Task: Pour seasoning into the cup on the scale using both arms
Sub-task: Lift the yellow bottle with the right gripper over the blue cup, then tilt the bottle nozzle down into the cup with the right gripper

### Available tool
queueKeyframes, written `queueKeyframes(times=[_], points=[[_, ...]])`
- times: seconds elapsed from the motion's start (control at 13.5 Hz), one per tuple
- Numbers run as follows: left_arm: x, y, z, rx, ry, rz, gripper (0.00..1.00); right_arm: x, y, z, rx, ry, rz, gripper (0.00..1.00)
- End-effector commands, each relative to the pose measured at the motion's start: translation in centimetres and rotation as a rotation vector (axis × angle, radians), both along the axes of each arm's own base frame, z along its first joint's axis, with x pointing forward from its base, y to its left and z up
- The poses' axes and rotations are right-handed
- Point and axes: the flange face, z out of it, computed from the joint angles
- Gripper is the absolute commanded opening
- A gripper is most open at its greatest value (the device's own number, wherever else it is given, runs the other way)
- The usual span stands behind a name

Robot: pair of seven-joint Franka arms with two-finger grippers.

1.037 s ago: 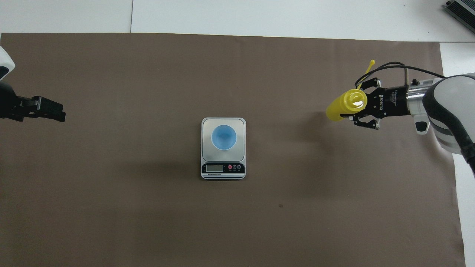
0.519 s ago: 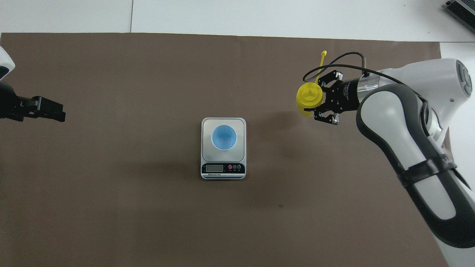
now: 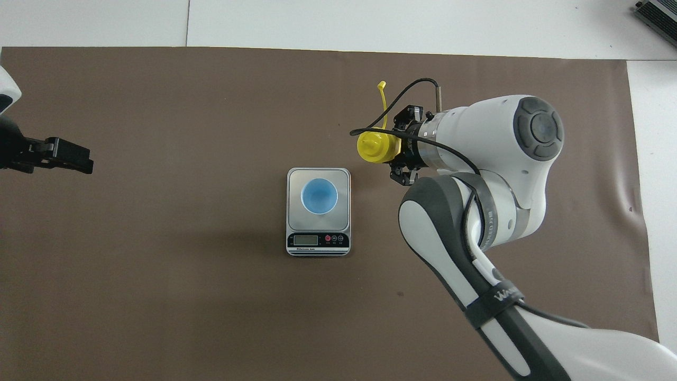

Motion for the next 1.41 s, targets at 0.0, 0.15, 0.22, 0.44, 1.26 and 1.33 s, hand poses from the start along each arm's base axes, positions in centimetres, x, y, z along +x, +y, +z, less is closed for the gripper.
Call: queueKeyframes(times=[0.0, 0.15, 0.22, 0.44, 1.26, 1.33], points=[[-0.7, 0.4, 0.0, 0.018, -0.013, 0.003, 1.00, -0.2, 2.5, -0.2, -0.100, -0.087, 0.045, 0.25], [-0.7, 0.4, 0.0, 0.018, -0.013, 0.003, 1.00, 0.0, 3.0, -0.4, -0.180, -0.156, 0.097, 0.25], [-0.7, 0.4, 0.0, 0.018, -0.013, 0.003, 1.00, -0.3, 4.1, -0.7, -0.224, -0.186, 0.143, 0.25], [-0.7, 0.4, 0.0, 0.018, -0.013, 0.003, 1.00, -1.1, 6.2, -1.6, -0.323, -0.242, 0.223, 0.24], [-0.6, 0.4, 0.0, 0.018, -0.015, 0.003, 1.00, -3.3, 9.4, -4.1, -0.691, -0.471, 0.468, 0.00], [-0.6, 0.4, 0.0, 0.018, -0.015, 0.003, 1.00, -3.6, 9.9, -4.2, -0.703, -0.487, 0.470, 0.00]])
